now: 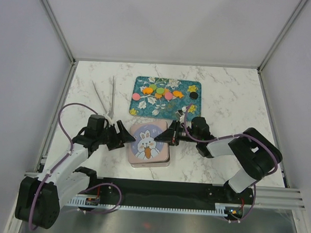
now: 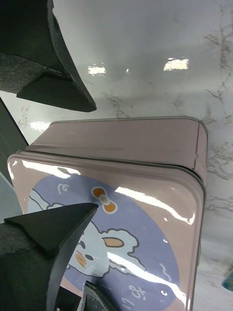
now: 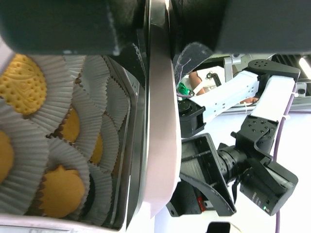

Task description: Pack the cookies

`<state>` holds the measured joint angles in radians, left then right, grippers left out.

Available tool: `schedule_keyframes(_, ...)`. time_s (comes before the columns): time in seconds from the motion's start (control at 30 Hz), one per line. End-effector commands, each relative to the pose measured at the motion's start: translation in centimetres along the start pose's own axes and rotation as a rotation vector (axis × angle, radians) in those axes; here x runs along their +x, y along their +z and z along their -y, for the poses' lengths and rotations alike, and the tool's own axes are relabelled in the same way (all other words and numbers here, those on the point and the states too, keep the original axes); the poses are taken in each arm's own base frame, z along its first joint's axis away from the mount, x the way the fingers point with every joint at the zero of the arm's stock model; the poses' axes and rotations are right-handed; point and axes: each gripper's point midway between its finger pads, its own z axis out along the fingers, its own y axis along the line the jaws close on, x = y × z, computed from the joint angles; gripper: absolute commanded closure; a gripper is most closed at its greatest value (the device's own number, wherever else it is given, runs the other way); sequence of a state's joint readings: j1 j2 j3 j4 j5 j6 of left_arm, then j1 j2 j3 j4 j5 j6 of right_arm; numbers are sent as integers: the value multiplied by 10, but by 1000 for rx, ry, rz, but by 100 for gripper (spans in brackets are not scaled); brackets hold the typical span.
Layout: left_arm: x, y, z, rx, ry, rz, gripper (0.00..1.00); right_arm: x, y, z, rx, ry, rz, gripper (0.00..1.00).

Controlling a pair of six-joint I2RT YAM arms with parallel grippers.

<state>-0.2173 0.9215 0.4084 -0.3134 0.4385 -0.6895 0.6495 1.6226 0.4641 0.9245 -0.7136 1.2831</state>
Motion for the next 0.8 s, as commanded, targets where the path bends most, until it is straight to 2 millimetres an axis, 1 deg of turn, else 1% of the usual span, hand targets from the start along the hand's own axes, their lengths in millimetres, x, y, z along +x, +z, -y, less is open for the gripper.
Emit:
schedule_keyframes(0.0,-5,6,2,6,4,32,17,-5,-1,-2,-32,-44,4,96)
schedule_keyframes(0.33,-3,10,-1,-9,16,26,18,-8,2,10,-10,-30,-3,91)
schedule_keyframes(0.43,-4,11,0,-11,23,23,19,-10,0,12,-7,-25,4,85)
schedule_keyframes(0.6,-5,14,1,-27,26,19,19,-11,-5,16,7,-17,13,79)
schedule_keyframes(0.63,-5,15,2,-30,22,16,19,-12,-6,17,10,-20,14,75)
schedule_keyframes(0.73,-6,18,7,-34,39,17,20,-12,-10,21,31,-22,17,71)
schedule_keyframes(0.77,-3,19,7,-39,43,6,20,-14,-12,23,37,-19,25,71)
